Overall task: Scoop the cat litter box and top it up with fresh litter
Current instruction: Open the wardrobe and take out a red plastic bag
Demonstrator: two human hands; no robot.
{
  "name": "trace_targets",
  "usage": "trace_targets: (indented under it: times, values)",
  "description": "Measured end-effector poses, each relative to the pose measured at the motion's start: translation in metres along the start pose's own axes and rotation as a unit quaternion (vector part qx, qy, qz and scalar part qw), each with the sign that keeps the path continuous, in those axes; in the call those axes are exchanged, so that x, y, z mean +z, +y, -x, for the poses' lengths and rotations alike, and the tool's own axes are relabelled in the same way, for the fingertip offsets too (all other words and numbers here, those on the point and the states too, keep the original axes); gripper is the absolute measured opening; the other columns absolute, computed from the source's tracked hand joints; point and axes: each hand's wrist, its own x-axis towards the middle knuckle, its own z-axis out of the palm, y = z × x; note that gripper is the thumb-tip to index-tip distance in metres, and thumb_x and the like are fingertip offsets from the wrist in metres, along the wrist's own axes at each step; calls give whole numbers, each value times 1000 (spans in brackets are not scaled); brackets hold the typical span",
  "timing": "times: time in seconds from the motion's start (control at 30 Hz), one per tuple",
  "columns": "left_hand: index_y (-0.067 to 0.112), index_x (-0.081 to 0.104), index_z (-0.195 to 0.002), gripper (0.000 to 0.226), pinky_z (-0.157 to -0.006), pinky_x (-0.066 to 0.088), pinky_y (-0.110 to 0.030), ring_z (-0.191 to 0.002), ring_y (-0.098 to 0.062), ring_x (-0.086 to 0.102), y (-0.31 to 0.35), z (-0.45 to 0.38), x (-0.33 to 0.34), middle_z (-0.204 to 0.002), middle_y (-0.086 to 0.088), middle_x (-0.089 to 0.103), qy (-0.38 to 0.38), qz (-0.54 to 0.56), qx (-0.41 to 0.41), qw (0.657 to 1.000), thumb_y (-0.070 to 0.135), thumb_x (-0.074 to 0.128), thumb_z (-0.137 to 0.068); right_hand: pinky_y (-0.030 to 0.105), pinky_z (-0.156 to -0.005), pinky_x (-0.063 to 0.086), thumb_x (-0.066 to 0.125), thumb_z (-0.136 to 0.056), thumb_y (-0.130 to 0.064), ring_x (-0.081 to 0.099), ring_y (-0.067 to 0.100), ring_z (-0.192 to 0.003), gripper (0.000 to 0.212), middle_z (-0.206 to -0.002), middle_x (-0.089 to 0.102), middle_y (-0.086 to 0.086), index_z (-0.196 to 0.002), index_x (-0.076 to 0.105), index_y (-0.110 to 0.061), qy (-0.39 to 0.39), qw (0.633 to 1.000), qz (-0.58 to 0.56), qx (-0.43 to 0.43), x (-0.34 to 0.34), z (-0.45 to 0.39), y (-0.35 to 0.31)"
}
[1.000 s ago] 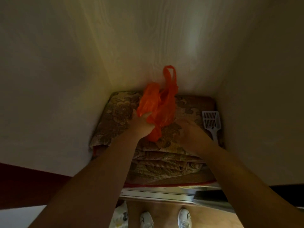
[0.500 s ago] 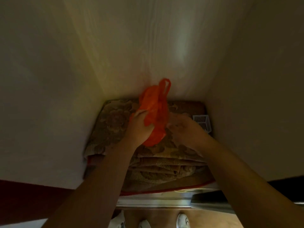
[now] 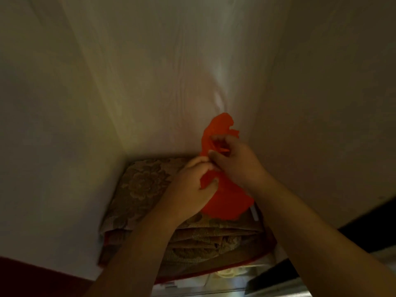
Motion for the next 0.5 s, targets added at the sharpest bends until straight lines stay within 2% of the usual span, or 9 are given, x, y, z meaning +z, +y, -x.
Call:
trace_targets:
  times: [0.07,0.13,0.2,0.23,0.27,0.33,0.4,0.47,0.5]
  values:
    - [37,62,-102,15,-91,49,-21,-108,3,57,5,3,-2,-114,23,58,38,29,-9,999,24,64,-96,31,-99,53,67,-96,-19,61,4,-111,34,-114,61,-20,-129,62,-27,28,999,0,-31,-5,4,-5]
    - [39,57,-100,16,-86,53,-28,-103,-2,61,3,4,-5,-110,17,61,120,84,-49,988,29,67,-93,31,-93,55,68,-95,-12,62,3,-103,28,-108,62,-18,-118,66,-27,48,998,-27,-38,-8,7,-8]
    - [37,56,-112,24,-85,54,-29,-106,-4,62,-3,2,-7,-116,11,62,192,131,-125,965,41,67,-91,33,-87,56,67,-95,-8,63,7,-99,27,-105,63,-14,-109,66,-30,54,996,-57,-31,-13,8,-9]
    - [35,54,-122,34,-89,53,-29,-109,-5,61,-9,1,-7,-122,8,61,202,165,-179,949,46,66,-92,35,-85,57,65,-95,-6,64,11,-99,28,-105,63,-11,-107,66,-31,48,996,-77,-22,-15,9,-10]
    - [34,52,-130,44,-95,53,-32,-113,-7,60,-15,1,-6,-129,7,60,192,213,-240,927,52,63,-92,40,-85,59,63,-96,-4,65,16,-99,28,-107,63,-7,-105,65,-31,37,994,-98,-14,-17,12,-12]
    - [44,50,-138,67,-105,49,-49,-123,-14,59,-31,6,-3,-139,7,59,118,327,-351,869,78,59,-80,50,-83,61,58,-98,0,67,28,-98,29,-111,65,4,-105,66,-27,12,990,-140,-8,-21,16,-17]
    - [46,52,-140,84,-107,44,-61,-128,-27,59,-44,16,3,-141,1,62,10,479,-416,773,90,60,-69,53,-81,60,53,-97,7,69,33,-94,29,-112,66,13,-105,66,-18,-5,980,-199,-4,-23,19,-22]
    - [36,59,-140,78,-108,38,-69,-132,-37,54,-44,25,9,-142,-8,61,-56,593,-416,687,83,60,-77,47,-76,62,50,-96,11,70,29,-88,30,-107,69,12,-106,66,-13,-27,960,-280,14,-23,20,-23]
    - [31,63,-136,68,-107,39,-70,-131,-40,55,-40,28,13,-139,-11,63,-56,614,-404,675,76,58,-86,45,-73,62,50,-96,12,71,27,-87,32,-105,71,10,-106,67,-13,-38,949,-313,25,-23,20,-23]
